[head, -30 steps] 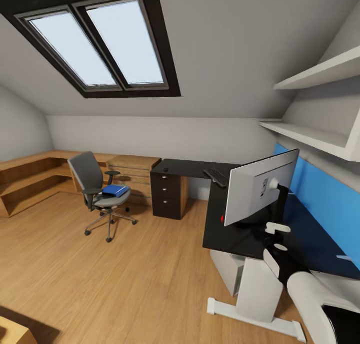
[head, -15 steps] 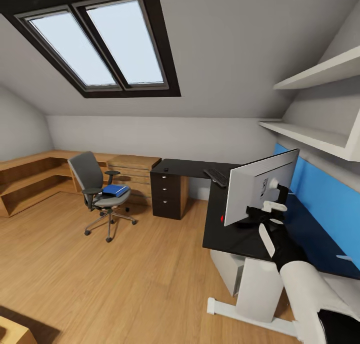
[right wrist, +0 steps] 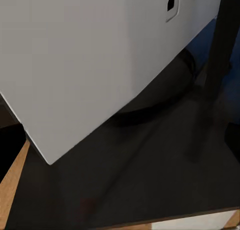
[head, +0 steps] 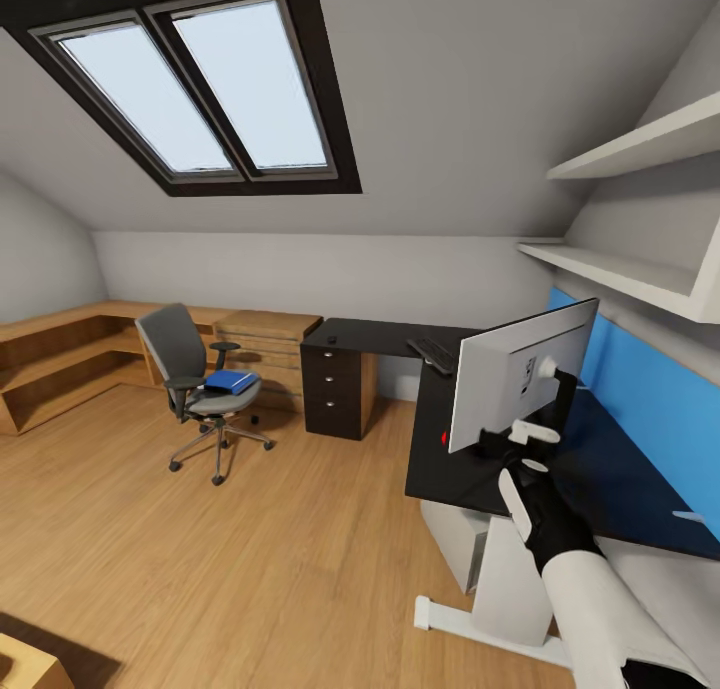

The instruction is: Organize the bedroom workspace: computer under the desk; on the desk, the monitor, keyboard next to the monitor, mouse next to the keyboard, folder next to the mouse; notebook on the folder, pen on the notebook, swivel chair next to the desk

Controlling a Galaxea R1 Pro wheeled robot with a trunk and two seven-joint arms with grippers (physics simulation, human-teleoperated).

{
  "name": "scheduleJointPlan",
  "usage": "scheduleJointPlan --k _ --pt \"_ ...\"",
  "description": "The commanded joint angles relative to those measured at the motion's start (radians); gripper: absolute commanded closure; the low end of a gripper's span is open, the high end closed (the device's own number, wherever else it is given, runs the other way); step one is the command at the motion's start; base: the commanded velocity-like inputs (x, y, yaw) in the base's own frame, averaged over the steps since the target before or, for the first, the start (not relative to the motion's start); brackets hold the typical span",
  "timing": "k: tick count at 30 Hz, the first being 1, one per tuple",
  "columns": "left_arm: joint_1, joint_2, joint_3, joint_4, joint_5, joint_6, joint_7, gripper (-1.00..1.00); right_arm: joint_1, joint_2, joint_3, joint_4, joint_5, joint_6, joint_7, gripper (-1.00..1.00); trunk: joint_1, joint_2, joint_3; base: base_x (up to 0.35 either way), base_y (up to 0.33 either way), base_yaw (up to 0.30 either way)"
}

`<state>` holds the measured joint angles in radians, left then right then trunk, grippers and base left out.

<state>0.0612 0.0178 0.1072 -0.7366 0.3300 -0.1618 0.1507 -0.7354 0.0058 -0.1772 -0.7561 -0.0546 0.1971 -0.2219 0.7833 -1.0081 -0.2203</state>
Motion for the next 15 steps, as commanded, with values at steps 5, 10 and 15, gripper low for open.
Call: scheduleJointPlan --k 5,10,15 --pt "0.0 0.001 -0.003 -0.001 0.009 -0.002 0.003 -1.0 0.008 0.008 -0.001 -0.01 -0.003 -0.006 -0.005 -1.0 0.0 -0.001 -0.001 0.0 0.0 0.0" --pt "0.001 0.001 -0.003 -0.001 0.009 -0.002 0.003 -1.0 0.011 0.01 -0.001 -0.012 -0.002 -0.009 -0.005 -1.0 0.0 -0.001 -0.001 0.0 0.0 0.0" --pt "0.0 0.001 -0.003 -0.001 0.009 -0.002 0.003 -1.0 0.011 0.011 -0.001 -0.012 -0.001 -0.01 -0.005 -1.0 0.0 -0.001 -0.001 0.0 0.0 0.0"
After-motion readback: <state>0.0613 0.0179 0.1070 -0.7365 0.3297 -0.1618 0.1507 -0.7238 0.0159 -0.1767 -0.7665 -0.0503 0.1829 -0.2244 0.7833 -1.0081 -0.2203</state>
